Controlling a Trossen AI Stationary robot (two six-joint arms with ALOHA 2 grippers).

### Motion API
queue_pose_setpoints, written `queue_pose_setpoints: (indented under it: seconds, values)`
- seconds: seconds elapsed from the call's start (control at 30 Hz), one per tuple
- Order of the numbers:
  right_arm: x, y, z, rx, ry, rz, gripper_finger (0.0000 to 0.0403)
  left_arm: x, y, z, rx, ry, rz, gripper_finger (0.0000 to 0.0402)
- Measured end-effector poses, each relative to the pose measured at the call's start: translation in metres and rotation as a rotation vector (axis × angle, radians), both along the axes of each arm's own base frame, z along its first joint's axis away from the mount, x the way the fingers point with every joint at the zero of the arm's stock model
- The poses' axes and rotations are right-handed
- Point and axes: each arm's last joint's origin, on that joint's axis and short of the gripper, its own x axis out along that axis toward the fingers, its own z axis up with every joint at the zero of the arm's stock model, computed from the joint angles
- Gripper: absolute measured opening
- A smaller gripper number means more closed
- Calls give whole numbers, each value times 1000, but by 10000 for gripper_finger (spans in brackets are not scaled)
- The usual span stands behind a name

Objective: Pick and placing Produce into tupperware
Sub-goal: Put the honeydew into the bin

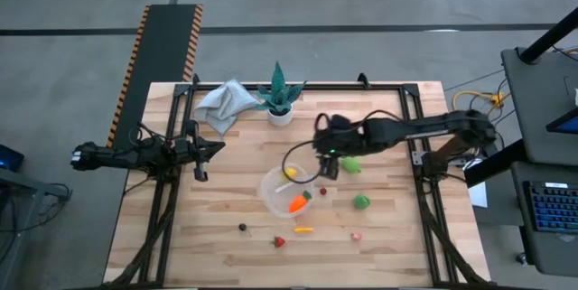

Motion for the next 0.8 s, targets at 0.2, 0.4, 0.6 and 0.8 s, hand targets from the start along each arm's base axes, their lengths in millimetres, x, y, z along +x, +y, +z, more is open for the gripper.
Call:
queue_pose_setpoints:
  seconds: [0.2, 0.4, 0.6, 0.8]
  values:
    - [-35, -3, 9, 28, 20, -133, 261, 0, 0, 0, 0, 0, 0, 0]
    - [-51, -4, -6, 54, 88, -209, 312, 0, 0, -1, 1, 6, 0, 0]
    - [-58, -9, -43, 35, 193, -315, 357, 0, 0, -1, 1, 7, 0, 0]
    - [-68, -11, -74, 55, 243, -404, 363, 1, 0, -1, 1, 13, -1, 0]
